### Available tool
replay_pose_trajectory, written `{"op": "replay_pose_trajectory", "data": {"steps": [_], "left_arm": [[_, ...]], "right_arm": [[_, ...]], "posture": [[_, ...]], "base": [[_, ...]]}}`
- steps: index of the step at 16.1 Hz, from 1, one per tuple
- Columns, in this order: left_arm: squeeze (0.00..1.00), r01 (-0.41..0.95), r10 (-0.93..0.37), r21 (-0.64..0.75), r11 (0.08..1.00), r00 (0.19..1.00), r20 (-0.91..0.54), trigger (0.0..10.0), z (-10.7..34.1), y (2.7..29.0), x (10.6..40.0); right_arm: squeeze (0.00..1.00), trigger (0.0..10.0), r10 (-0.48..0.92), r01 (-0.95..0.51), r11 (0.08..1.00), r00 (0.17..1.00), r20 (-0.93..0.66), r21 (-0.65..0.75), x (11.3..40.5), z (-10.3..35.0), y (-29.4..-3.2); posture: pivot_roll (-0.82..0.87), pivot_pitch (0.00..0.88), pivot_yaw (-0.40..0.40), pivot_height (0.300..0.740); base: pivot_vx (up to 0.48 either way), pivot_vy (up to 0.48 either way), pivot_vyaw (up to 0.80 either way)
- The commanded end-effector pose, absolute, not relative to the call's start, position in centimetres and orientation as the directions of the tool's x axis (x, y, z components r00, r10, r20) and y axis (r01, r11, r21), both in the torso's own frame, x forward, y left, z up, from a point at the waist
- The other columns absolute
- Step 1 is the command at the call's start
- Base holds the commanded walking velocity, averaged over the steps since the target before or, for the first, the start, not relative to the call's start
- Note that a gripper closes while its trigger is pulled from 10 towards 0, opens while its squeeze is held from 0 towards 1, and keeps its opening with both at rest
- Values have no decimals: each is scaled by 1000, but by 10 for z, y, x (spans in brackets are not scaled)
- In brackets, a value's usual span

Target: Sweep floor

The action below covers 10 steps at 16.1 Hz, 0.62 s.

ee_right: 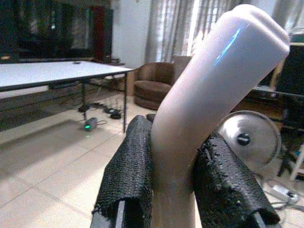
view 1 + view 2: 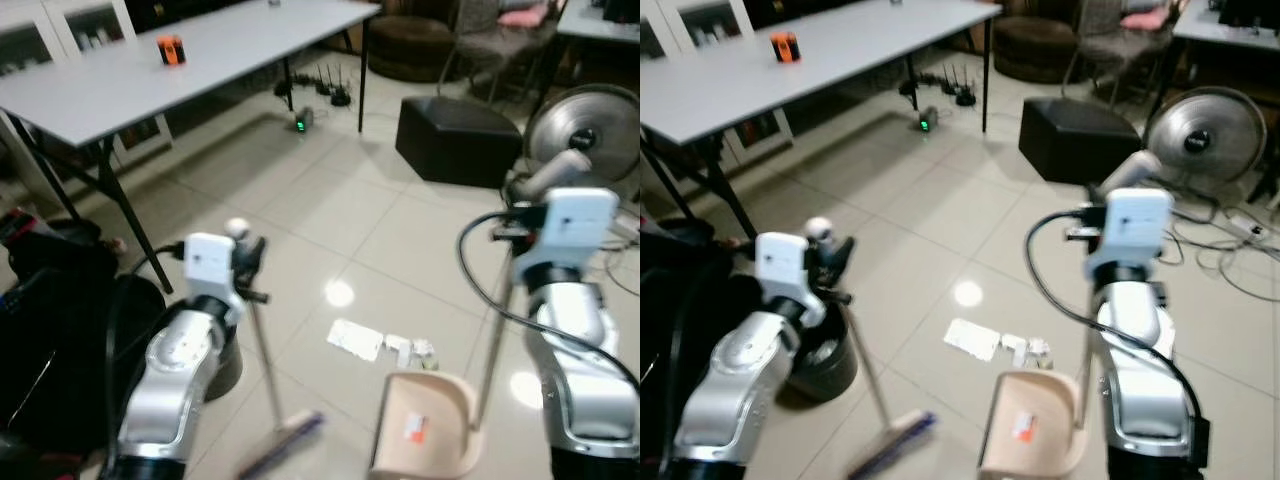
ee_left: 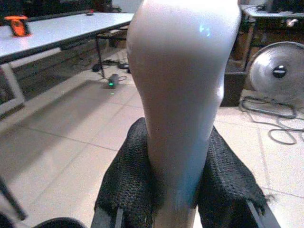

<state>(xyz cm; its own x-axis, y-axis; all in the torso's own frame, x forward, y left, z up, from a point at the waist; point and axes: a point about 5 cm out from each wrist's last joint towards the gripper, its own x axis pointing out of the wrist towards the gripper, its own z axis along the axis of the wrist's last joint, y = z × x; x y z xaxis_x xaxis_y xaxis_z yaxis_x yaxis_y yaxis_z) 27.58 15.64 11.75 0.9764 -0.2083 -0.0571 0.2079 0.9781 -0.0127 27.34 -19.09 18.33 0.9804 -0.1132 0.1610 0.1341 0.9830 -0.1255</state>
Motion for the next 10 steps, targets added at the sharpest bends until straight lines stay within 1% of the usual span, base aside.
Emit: {"op": "replay_pose_trajectory", "data": {"steps": [1,6,9,10], "left_arm": [[0,207,-207,-10,978,978,-25,10000,126,155,278],[0,206,-206,0,979,978,-22,10000,126,157,279],[0,211,-211,8,977,977,-15,10000,129,155,281],[0,211,-211,12,977,977,-7,10000,130,155,281]], "right_arm": [[0,10000,-109,137,981,975,194,-137,272,192,-192],[0,10000,-97,123,983,977,188,-137,272,191,-189],[0,10000,-118,136,987,976,183,-90,271,190,-191],[0,10000,-129,144,987,974,186,-70,270,191,-192]], "posture": [[-39,0,25,740],[-40,0,24,740],[-39,0,25,740],[-39,0,26,740]], "base": [[0,0,0],[0,0,0],[0,0,0],[0,0,-800]]}}
